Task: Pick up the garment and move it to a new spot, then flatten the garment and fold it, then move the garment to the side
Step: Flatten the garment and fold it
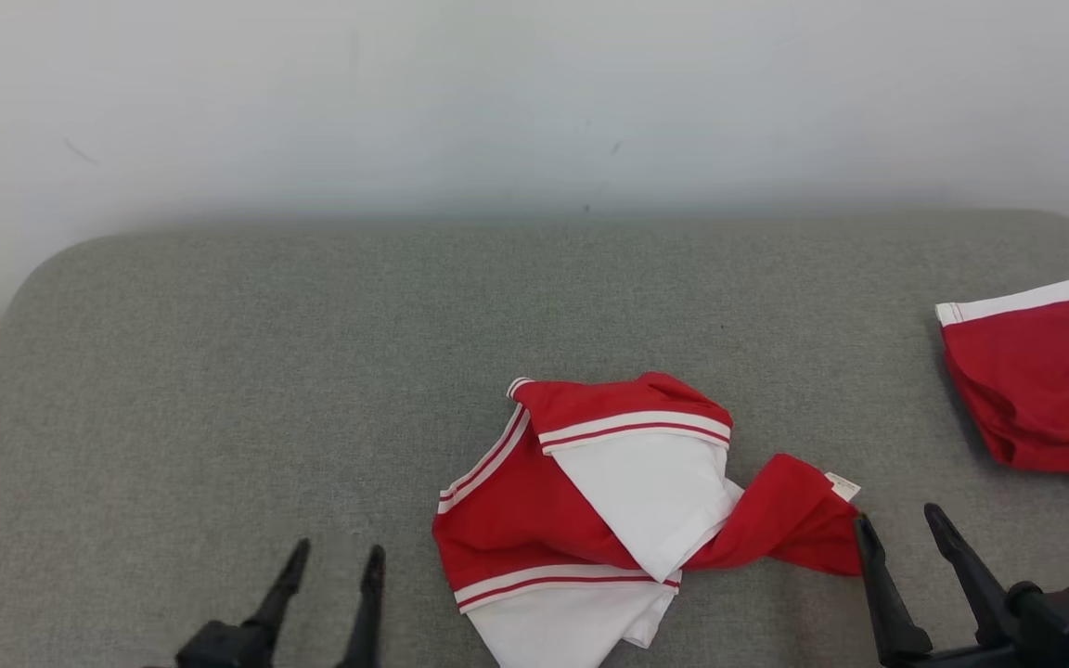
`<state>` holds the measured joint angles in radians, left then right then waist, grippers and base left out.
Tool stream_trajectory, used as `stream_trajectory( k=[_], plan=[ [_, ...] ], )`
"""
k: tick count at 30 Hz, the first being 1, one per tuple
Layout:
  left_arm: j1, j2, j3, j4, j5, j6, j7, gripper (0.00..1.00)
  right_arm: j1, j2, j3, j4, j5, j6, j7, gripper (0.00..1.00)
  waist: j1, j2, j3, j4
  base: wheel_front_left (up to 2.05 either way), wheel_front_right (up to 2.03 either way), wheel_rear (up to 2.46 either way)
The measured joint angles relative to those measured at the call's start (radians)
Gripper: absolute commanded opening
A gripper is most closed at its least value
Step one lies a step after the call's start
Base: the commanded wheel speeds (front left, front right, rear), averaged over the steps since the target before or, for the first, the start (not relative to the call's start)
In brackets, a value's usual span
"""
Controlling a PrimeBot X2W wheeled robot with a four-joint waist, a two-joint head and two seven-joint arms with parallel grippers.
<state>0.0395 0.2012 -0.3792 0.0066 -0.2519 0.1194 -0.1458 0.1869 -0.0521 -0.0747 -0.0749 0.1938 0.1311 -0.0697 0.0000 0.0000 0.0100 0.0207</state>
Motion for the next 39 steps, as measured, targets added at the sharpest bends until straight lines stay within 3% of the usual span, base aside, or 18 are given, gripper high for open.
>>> stream_trajectory(
  k=[8,12,21,32,35,36,37,38,39],
  plan=[
    [0.040,-0.037,-0.171,0.029,-0.069,-0.132,0.199,1.00,0.048,-0.011,-0.027,0.041,-0.002,0.000,0.045,1.00,0.0000,0.0000,0.057,0.004,0.00,0.00,0.00],
    [0.066,-0.039,-0.201,0.036,-0.118,-0.165,0.285,1.00,0.052,-0.028,-0.038,0.067,-0.002,0.000,0.061,1.00,0.0000,0.0000,0.090,0.002,0.00,0.00,0.00],
    [0.028,-0.069,-0.226,0.084,-0.161,-0.186,0.348,1.00,-0.025,-0.064,-0.043,0.146,0.029,0.000,0.056,1.00,0.0001,0.0000,0.164,-0.006,0.00,0.00,0.00],
    [-0.045,-0.102,-0.239,0.170,-0.204,-0.207,0.339,1.00,-0.123,-0.093,-0.012,0.220,0.046,0.000,0.033,1.00,0.0001,0.0001,0.244,0.000,0.00,0.00,0.00],
    [-0.055,-0.107,-0.253,0.176,-0.215,-0.216,0.345,0.58,-0.143,-0.101,0.006,0.233,0.053,0.000,0.033,1.00,0.0002,0.0001,0.261,0.003,0.00,0.00,0.00],
    [-0.059,-0.108,-0.255,0.178,-0.221,-0.217,0.347,0.47,-0.150,-0.105,0.012,0.236,0.056,0.000,0.033,0.87,0.0001,0.0000,0.267,0.004,0.00,0.00,0.00],
    [-0.063,-0.109,-0.257,0.179,-0.221,-0.217,0.342,0.18,-0.157,-0.108,0.020,0.239,0.061,0.000,0.033,0.34,0.0001,0.0001,0.272,0.004,0.00,0.00,0.00],
    [-0.068,-0.110,-0.257,0.182,-0.221,-0.217,0.338,0.00,-0.162,-0.112,0.025,0.243,0.065,0.000,0.033,0.00,0.0002,0.0001,0.277,0.005,0.00,0.00,0.00],
    [-0.071,-0.111,-0.255,0.185,-0.221,-0.217,0.334,0.00,-0.165,-0.112,0.028,0.247,0.070,0.000,0.033,0.00,0.0002,0.0001,0.280,0.005,0.00,0.00,0.00]
  ],
)
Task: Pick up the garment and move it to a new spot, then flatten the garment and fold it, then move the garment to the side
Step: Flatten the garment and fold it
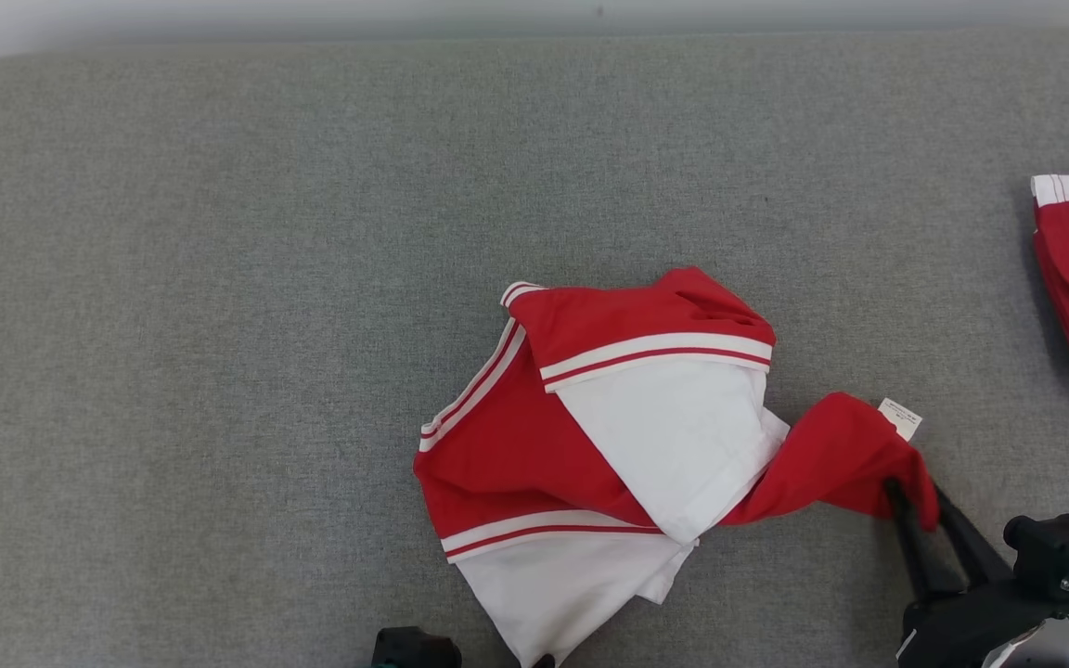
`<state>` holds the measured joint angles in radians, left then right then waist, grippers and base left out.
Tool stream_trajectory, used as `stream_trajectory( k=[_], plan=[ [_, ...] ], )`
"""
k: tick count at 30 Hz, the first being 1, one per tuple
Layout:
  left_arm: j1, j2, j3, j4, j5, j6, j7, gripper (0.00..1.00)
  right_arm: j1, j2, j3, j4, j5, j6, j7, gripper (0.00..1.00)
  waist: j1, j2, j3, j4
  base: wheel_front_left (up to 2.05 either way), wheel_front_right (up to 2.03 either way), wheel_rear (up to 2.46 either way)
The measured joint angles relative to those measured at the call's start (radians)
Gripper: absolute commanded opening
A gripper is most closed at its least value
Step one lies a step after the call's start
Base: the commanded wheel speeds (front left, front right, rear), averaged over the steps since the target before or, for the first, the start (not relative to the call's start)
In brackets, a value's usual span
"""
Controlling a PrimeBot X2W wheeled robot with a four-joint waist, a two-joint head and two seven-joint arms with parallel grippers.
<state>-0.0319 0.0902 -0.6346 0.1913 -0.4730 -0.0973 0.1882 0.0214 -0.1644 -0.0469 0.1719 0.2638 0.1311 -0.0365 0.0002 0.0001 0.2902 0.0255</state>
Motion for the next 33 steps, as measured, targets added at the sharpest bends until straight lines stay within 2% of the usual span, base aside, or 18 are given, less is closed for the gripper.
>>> stream_trajectory(
  k=[7,11,17,23,33],
  plan=[
    [-0.011,0.009,0.028,-0.049,0.002,0.020,-0.047,0.00,-0.001,-0.007,-0.013,-0.045,0.016,0.000,-0.029,0.00,0.0000,0.0000,-0.004,-0.002,0.00,0.00,0.00],
    [-0.019,0.032,0.070,-0.149,0.008,0.051,-0.072,0.00,0.000,-0.010,-0.029,-0.124,0.003,0.000,-0.053,0.00,0.0000,0.0000,-0.014,-0.007,0.00,0.00,0.00],
    [-0.080,0.082,0.139,-0.327,0.025,0.071,-0.083,0.00,-0.041,-0.021,-0.064,-0.241,-0.029,0.000,-0.072,0.00,-0.0001,0.0000,-0.030,-0.007,0.00,0.00,0.00],
    [-0.187,0.126,0.240,-0.457,0.040,0.101,-0.084,0.00,-0.148,-0.063,-0.078,-0.295,-0.050,0.000,-0.058,0.00,-0.0002,0.0000,-0.052,-0.009,0.00,0.00,0.00],
    [-0.428,0.169,0.367,-0.531,0.093,0.148,-0.082,0.00,-0.343,-0.167,-0.059,-0.323,-0.049,0.000,-0.015,0.00,-0.0002,0.0000,-0.093,-0.010,0.00,0.00,0.00]
  ],
)
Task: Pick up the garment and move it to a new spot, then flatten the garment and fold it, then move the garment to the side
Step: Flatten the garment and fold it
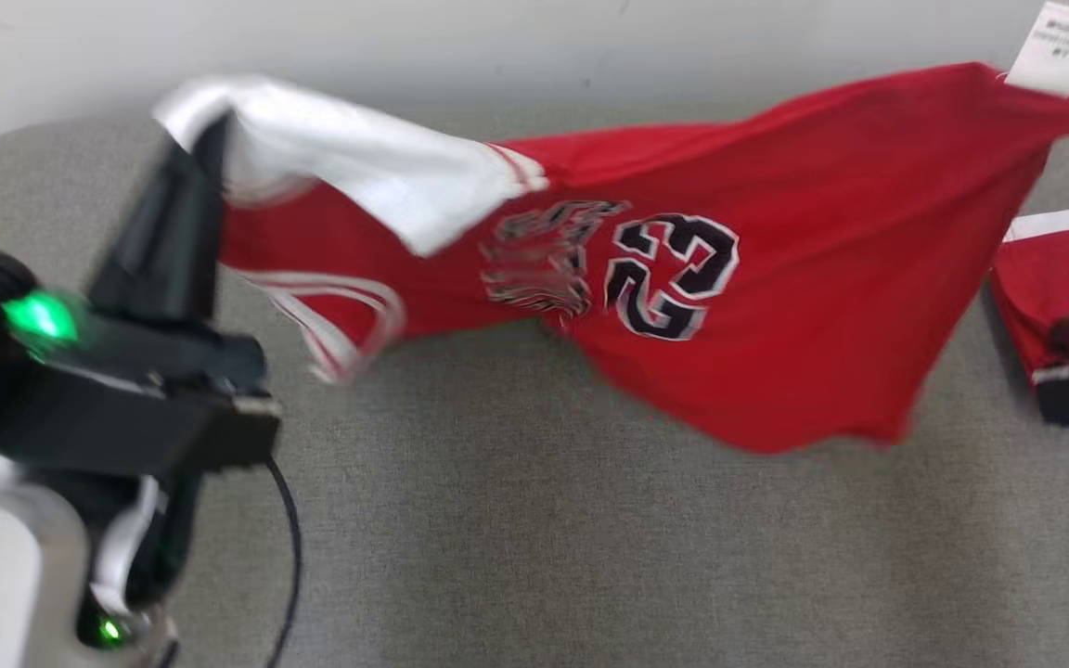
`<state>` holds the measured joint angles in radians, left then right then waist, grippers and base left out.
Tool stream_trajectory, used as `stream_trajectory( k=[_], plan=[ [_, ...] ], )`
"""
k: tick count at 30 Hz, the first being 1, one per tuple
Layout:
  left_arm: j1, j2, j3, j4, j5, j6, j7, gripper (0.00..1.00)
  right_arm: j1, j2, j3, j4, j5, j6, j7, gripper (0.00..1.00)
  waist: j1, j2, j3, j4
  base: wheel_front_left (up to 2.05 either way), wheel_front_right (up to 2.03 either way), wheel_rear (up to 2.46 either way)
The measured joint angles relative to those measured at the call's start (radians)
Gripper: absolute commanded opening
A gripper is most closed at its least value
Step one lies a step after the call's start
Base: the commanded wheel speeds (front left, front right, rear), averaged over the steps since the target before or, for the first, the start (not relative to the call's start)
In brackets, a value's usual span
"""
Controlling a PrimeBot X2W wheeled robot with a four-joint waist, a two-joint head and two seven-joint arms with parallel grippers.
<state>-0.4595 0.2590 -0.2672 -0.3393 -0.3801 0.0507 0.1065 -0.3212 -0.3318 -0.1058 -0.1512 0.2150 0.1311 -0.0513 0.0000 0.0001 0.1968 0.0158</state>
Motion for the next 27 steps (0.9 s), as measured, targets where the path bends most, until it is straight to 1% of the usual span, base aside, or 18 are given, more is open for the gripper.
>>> stream_trajectory(
  k=[5,8,11,13,16,19,25,26,27],
  plan=[
    [-0.096,0.015,0.035,-0.008,0.028,0.021,0.020,0.00,-0.058,-0.033,0.022,-0.017,0.014,0.000,0.034,0.00,0.0000,0.0000,-0.027,-0.002,0.00,0.00,0.00],
    [-0.130,0.019,0.040,-0.011,0.028,0.023,0.038,0.00,-0.070,-0.039,0.027,-0.021,0.023,0.000,0.047,0.00,0.0000,0.0000,-0.044,-0.002,0.00,0.00,0.00],
    [-0.156,0.017,0.039,-0.006,0.022,0.021,0.056,0.00,-0.080,-0.039,0.034,-0.018,0.041,0.000,0.060,0.00,-0.0001,0.0000,-0.058,-0.003,0.00,0.00,0.00],
    [-0.178,0.002,0.038,0.016,-0.011,0.019,0.066,0.00,-0.099,-0.039,0.044,0.003,0.060,0.000,0.070,0.00,-0.0001,0.0000,-0.063,-0.004,0.00,0.00,0.00],
    [-0.228,-0.013,0.031,0.096,-0.037,0.008,0.083,0.00,-0.154,-0.035,0.066,0.069,0.096,0.000,0.087,0.00,-0.0001,0.0000,-0.062,-0.007,0.00,0.00,0.00],
    [-0.303,-0.030,0.021,0.217,-0.058,-0.011,0.106,0.00,-0.245,-0.027,0.095,0.162,0.145,0.000,0.106,0.00,-0.0001,0.0000,-0.052,-0.010,0.00,0.00,0.00],
    [-0.518,-0.062,0.003,0.525,-0.072,-0.043,0.129,0.00,-0.484,-0.033,0.200,0.380,0.162,0.000,0.132,0.00,0.0000,0.0000,-0.004,-0.015,0.00,0.00,0.00],
    [-0.518,-0.062,0.003,0.525,-0.072,-0.043,0.129,0.00,-0.484,-0.033,0.200,0.380,0.162,0.000,0.132,0.00,0.0000,0.0000,-0.004,-0.015,0.00,0.00,0.00],
    [-0.557,-0.068,0.002,0.580,-0.074,-0.044,0.140,0.00,-0.528,-0.029,0.212,0.426,0.165,0.000,0.138,0.00,0.0000,0.0000,0.006,-0.016,0.00,0.00,0.00]
  ],
)
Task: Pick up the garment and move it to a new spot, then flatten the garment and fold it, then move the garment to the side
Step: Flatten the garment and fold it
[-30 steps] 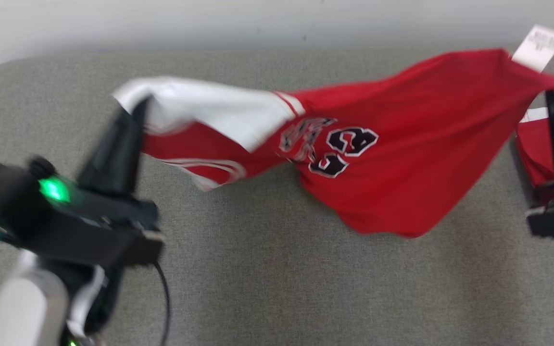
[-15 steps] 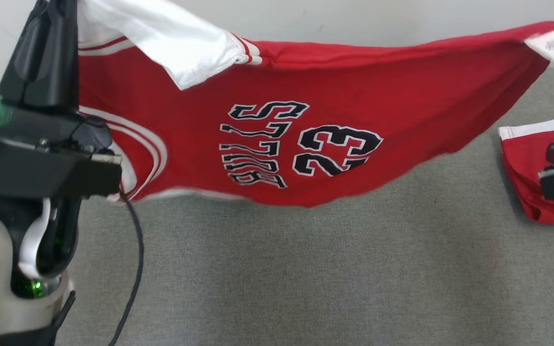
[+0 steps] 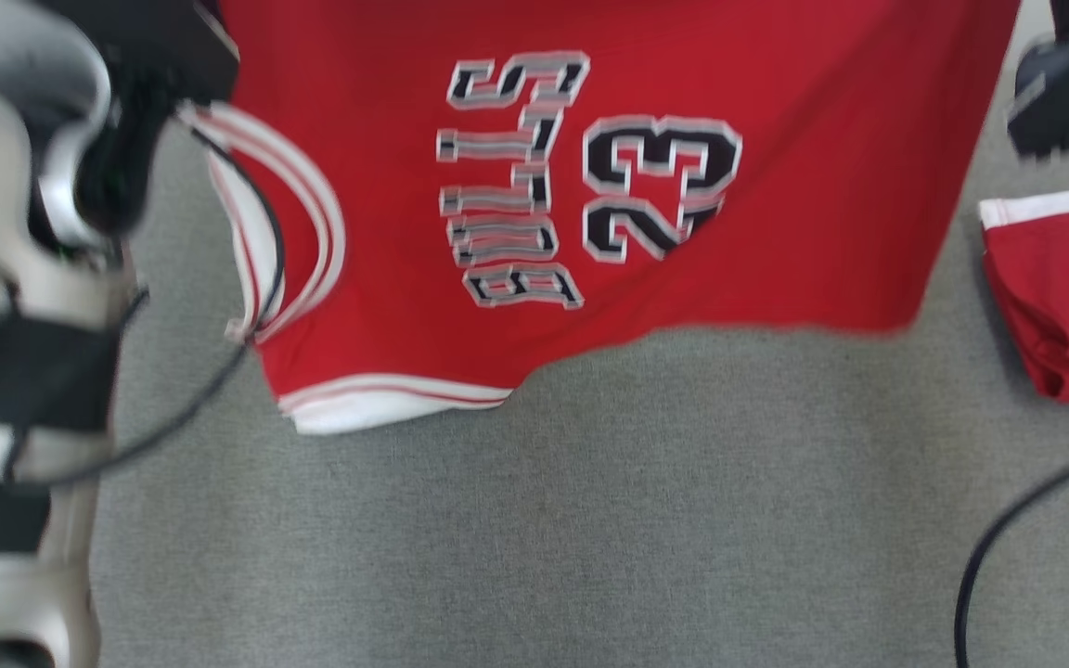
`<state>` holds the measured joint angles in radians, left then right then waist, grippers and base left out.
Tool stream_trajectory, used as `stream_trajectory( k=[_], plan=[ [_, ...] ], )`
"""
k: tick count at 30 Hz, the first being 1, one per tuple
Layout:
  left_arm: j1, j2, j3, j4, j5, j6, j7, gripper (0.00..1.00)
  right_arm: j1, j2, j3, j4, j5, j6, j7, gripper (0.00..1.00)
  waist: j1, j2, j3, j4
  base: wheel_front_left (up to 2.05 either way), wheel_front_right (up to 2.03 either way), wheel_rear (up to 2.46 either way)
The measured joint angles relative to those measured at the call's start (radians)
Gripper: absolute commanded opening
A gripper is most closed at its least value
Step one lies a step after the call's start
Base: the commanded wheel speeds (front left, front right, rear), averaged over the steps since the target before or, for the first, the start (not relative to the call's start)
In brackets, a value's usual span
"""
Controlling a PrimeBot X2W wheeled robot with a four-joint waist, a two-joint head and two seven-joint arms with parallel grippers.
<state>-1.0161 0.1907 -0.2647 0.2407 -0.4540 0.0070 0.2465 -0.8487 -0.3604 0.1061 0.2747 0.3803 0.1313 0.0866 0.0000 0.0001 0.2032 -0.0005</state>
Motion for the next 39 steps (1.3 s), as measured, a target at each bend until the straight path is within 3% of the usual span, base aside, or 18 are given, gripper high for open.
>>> stream_trajectory(
  k=[7,18,24,28,33,39],
  plan=[
    [-0.291,-0.031,-0.008,0.389,-0.001,-0.016,0.041,0.00,-0.358,0.054,0.060,0.359,0.035,0.000,0.000,0.00,0.0002,0.0000,0.095,-0.011,0.00,0.00,0.00],
    [-0.566,-0.027,0.000,0.660,0.052,0.005,-0.179,0.00,-0.675,0.137,0.012,0.698,0.052,0.000,-0.216,0.00,0.0003,0.0001,0.178,-0.024,0.00,0.00,0.00],
    [-0.655,-0.019,-0.016,0.728,0.082,0.001,-0.343,0.00,-0.767,0.157,0.023,0.792,0.053,0.000,-0.290,0.00,0.0001,-0.0001,0.227,-0.024,0.00,0.00,0.00],
    [-0.660,-0.047,-0.017,0.819,0.062,-0.036,-0.323,0.00,-0.769,0.158,0.067,0.829,0.062,0.000,-0.298,0.00,0.0001,-0.0001,0.264,-0.021,0.00,0.00,0.00],
    [-0.590,-0.080,-0.015,0.891,0.021,-0.080,-0.324,0.00,-0.687,0.155,0.149,0.818,0.117,0.000,-0.310,0.00,0.0002,0.0000,0.300,-0.015,0.00,0.00,0.00],
    [-0.430,-0.099,-0.019,0.902,-0.004,-0.105,-0.450,0.00,-0.505,0.136,0.260,0.704,0.253,0.000,-0.328,0.00,0.0002,0.0000,0.311,-0.002,0.00,0.00,0.00]
  ],
)
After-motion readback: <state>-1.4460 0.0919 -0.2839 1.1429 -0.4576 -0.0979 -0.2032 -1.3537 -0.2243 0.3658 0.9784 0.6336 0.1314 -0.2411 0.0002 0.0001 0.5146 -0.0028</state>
